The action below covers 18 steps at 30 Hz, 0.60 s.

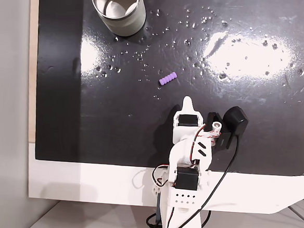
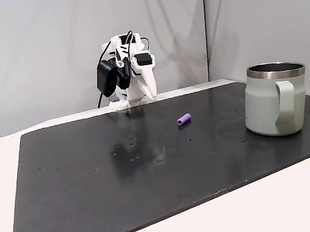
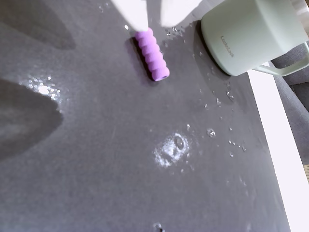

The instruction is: Grasp a pengrip and put it in the cup.

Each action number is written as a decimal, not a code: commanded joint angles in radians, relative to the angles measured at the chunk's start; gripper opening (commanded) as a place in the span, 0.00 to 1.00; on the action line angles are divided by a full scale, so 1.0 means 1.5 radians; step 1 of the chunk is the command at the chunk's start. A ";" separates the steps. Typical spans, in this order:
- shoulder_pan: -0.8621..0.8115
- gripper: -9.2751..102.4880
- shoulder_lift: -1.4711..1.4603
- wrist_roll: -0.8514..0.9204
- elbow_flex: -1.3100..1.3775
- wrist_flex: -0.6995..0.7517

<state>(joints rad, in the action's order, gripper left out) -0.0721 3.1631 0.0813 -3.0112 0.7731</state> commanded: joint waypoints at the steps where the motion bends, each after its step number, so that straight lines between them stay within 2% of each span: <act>1: 0.020 0.08 0.009 0.024 0.004 -0.018; 18: 0.003 0.08 0.010 0.011 0.019 0.001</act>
<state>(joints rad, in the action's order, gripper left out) -0.0552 3.1631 0.0982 -3.0112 0.7731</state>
